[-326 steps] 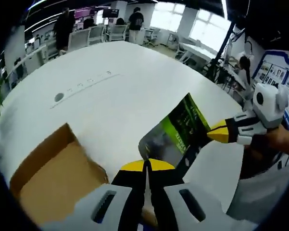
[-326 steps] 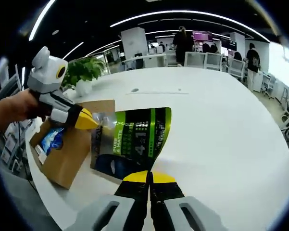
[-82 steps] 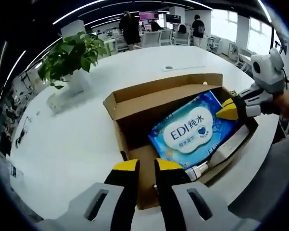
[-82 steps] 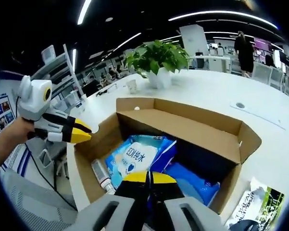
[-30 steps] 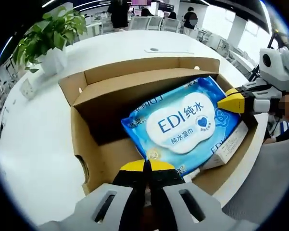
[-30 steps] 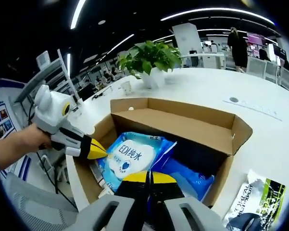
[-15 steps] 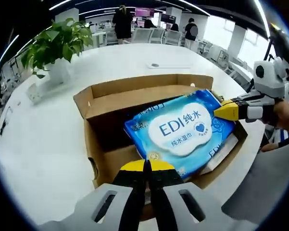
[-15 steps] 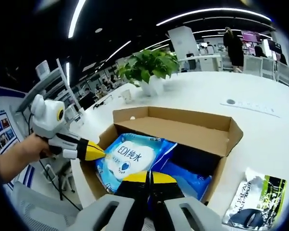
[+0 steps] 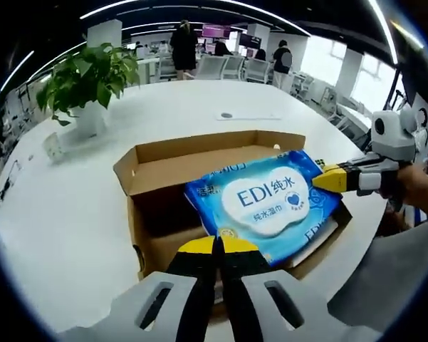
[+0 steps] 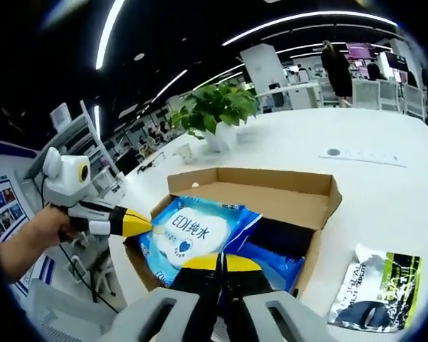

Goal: Operate the shoe box by opening the lid, removing the specified soft item, and placing it in the target area until the item is outside and the box remains undamaged.

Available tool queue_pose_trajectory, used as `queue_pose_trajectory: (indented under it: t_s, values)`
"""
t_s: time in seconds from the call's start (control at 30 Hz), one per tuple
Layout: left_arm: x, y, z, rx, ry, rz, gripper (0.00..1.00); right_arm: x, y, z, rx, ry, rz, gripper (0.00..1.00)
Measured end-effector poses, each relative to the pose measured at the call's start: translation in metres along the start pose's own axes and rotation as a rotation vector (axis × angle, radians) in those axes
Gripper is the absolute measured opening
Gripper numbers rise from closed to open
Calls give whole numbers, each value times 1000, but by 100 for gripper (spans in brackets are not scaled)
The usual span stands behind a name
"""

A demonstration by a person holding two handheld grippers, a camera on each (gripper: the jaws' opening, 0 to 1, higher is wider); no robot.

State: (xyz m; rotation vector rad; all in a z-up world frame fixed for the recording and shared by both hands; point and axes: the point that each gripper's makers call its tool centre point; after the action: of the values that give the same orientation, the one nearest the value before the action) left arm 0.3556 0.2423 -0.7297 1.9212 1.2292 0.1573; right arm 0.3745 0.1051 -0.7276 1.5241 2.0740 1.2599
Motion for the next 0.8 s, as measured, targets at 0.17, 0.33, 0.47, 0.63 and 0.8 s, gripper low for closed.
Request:
queue_pose_trajectory:
  t_s: [0.17, 0.33, 0.47, 0.63, 0.8]
  values:
    - [-12, 15, -3, -41, -27, -18, 0, -8, 8, -11, -30, -8, 21, 0]
    - [-28, 26, 6, -43, -62, -11, 0, -22, 14, -24, -39, -18, 44, 0]
    - [-39, 31, 14, -51, -87, -10, 0, -36, 19, -34, -56, -44, 71, 0]
    - [-58, 39, 30, -55, -115, -2, 0, -57, 20, -45, -66, -75, 84, 0]
    - [-77, 45, 44, -62, -155, -4, 0, -81, 19, -56, -68, -111, 116, 0]
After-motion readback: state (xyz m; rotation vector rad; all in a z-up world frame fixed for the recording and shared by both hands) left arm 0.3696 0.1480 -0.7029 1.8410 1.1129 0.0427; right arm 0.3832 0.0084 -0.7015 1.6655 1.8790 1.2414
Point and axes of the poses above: the point that each gripper's makers call its tool centre point, and the gripper's own axes: z roughly forward along the fingers, x roughly to its left, y roughly out of its top, and after that the axes turned 15 degrees about -y, right-handed
